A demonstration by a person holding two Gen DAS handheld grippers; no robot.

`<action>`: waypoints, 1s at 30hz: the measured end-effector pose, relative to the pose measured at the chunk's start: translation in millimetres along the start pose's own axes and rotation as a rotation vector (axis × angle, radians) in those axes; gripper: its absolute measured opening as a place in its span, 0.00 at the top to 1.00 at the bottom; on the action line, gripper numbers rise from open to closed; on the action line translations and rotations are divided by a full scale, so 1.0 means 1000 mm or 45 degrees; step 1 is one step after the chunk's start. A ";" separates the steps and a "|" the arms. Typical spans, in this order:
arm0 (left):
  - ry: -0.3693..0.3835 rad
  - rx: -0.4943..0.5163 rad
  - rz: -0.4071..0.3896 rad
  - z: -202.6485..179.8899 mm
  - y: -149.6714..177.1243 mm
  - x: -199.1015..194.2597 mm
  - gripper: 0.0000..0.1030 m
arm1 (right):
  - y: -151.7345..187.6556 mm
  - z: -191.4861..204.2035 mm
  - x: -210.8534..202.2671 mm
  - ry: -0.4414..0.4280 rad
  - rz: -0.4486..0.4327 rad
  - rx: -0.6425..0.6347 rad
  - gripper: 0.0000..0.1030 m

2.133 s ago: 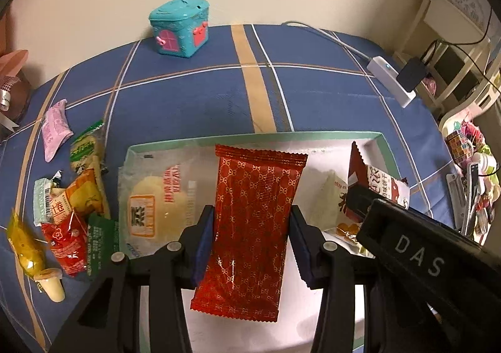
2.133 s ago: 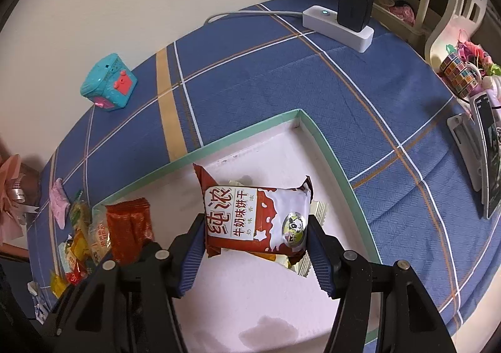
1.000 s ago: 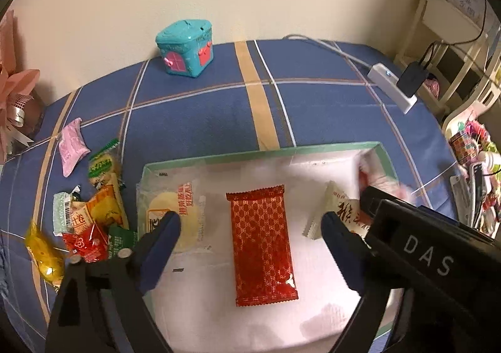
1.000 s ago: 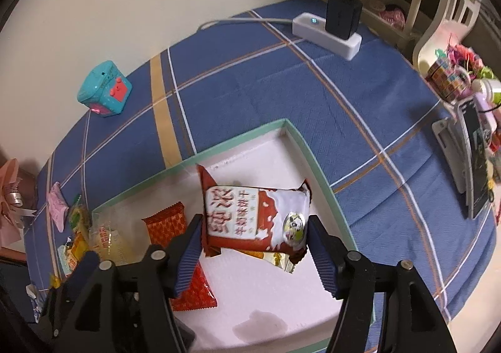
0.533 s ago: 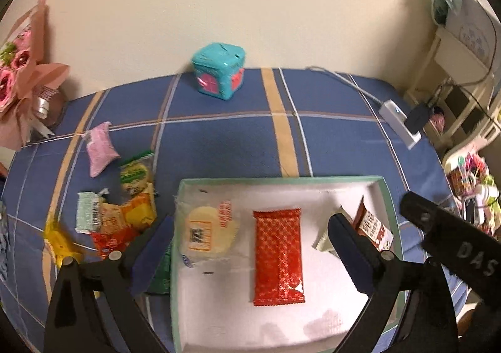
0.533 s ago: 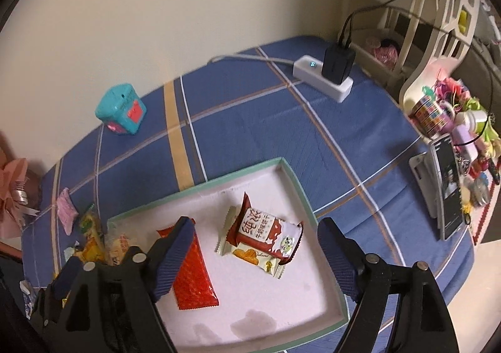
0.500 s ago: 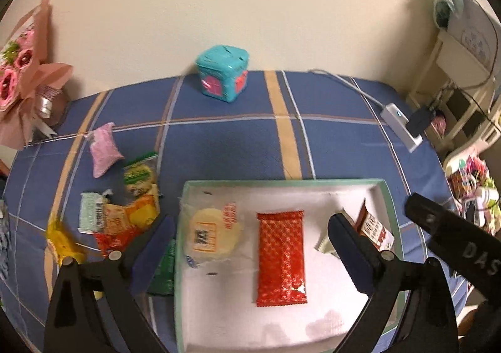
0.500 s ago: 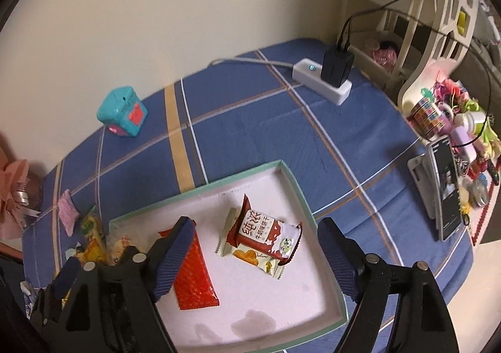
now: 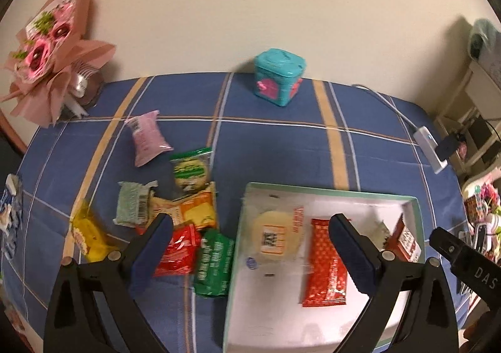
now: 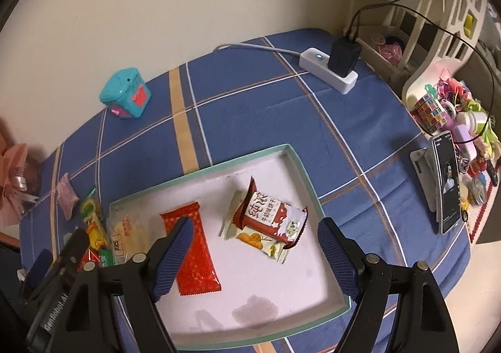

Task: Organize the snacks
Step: 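Move both tools back over the snack pile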

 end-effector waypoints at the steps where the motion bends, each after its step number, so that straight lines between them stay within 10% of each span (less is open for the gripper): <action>1: -0.010 -0.016 -0.004 0.006 0.000 -0.001 0.01 | 0.000 0.002 -0.001 -0.007 -0.005 -0.008 0.18; 4: -0.023 -0.040 -0.007 0.018 0.001 -0.004 0.00 | 0.001 0.007 -0.003 -0.024 -0.017 -0.011 0.00; 30: -0.216 -0.282 0.125 0.170 0.045 -0.001 0.00 | 0.072 0.117 0.028 -0.082 0.196 -0.292 0.00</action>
Point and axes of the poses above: each gripper's, at about its wrist camera, not at the fingertips, and x roughly the way its jaws point, z to its left, y to its underside, the point moved 4 cm from there along x, roughly the way its jaws point, and after that the axes turned 6 degrees about y, right-handed, at the moved point
